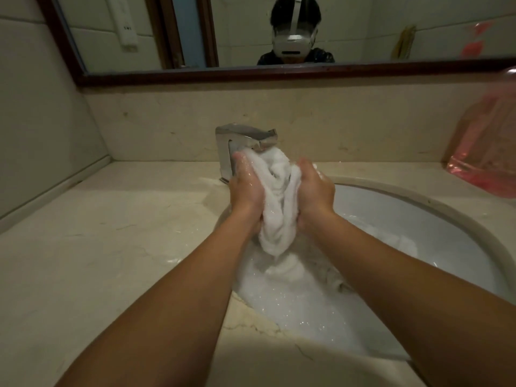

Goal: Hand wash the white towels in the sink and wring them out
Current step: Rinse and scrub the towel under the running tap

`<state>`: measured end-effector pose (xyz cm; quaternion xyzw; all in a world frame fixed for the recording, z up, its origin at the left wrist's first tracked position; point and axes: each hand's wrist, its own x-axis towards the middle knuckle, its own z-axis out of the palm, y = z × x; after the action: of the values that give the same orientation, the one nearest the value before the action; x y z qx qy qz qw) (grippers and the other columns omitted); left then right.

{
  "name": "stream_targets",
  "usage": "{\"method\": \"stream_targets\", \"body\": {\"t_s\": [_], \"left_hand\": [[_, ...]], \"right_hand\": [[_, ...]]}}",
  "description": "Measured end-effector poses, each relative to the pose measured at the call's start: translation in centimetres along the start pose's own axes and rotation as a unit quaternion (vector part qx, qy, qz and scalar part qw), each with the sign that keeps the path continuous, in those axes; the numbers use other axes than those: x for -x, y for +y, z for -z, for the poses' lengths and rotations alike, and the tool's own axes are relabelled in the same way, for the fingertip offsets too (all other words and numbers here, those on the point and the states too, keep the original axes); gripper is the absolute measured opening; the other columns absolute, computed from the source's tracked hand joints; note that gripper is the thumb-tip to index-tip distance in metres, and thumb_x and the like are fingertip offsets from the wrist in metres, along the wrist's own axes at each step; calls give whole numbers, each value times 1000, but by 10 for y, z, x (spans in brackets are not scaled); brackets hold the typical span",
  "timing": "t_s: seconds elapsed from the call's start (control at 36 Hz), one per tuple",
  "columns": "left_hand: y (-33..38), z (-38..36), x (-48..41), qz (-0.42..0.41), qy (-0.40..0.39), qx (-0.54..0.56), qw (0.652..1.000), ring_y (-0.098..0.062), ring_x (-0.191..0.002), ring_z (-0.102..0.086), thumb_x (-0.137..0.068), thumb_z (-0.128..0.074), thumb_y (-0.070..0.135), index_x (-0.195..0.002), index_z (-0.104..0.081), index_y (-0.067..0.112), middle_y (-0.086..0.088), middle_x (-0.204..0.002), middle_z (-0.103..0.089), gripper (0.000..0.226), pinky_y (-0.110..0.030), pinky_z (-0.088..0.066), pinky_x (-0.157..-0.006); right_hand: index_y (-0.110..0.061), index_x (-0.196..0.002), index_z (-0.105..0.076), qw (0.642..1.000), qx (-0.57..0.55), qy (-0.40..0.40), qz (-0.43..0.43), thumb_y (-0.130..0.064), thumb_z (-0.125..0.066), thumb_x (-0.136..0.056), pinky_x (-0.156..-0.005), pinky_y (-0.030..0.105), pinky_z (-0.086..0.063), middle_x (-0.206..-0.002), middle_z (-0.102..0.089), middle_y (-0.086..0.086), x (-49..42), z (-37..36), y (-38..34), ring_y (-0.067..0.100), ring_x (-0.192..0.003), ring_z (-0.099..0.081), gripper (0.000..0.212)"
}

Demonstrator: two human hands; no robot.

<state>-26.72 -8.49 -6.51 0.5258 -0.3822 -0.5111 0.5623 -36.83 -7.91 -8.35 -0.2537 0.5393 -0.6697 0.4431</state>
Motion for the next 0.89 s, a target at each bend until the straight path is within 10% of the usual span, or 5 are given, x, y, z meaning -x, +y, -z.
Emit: {"method": "stream_targets", "body": {"t_s": [0.11, 0.28, 0.44, 0.58, 0.89], "left_hand": [[-14, -5, -11, 76, -72, 67, 992, -33, -132, -62, -72, -19, 104, -151, -55, 20, -12, -144, -65, 120, -50, -45, -117], [-8, 0, -1, 150, -135, 72, 977, -37, -104, -74, -83, -23, 98, -102, -76, 11, -21, -100, -80, 103, -53, -53, -108], [-28, -6, -36, 170, -130, 92, 973, -43, -117, -70, -35, -44, 114, -132, -73, 21, -18, -121, -76, 137, -56, -47, -112], [-11, -1, -24, 119, -104, 144, 977, -35, -125, -65, -87, -37, 92, -138, -67, 20, -14, -131, -72, 94, -48, -46, -112], [-7, 6, -35, 69, -102, 182, 976, -29, -112, -69, -105, -31, 72, -122, -72, 17, -9, -111, -79, 70, -39, -54, -98]], "right_hand": [[-14, -128, -70, 990, -107, 46, -80, -59, -68, -97, -103, 43, -57, -115, -77, 6, -11, 9, -5, 29, -107, -73, 56], [-21, -136, -68, 989, -125, 0, -77, -75, -58, -94, -106, 48, -56, -120, -77, 6, -13, 10, 1, 32, -111, -73, 69], [-26, -152, -50, 999, -12, -45, -7, -77, -66, -72, -113, 53, -50, -143, -66, 7, -16, 5, 7, 30, -129, -65, 97], [-21, -124, -77, 995, 11, -75, -59, -77, -65, -80, -100, 47, -60, -108, -82, 5, -16, 10, 8, 28, -103, -78, 72], [-14, -130, -74, 976, -93, -151, -130, -78, -52, -95, -98, 46, -58, -121, -78, 16, -11, 15, 12, 37, -115, -74, 76]]}}
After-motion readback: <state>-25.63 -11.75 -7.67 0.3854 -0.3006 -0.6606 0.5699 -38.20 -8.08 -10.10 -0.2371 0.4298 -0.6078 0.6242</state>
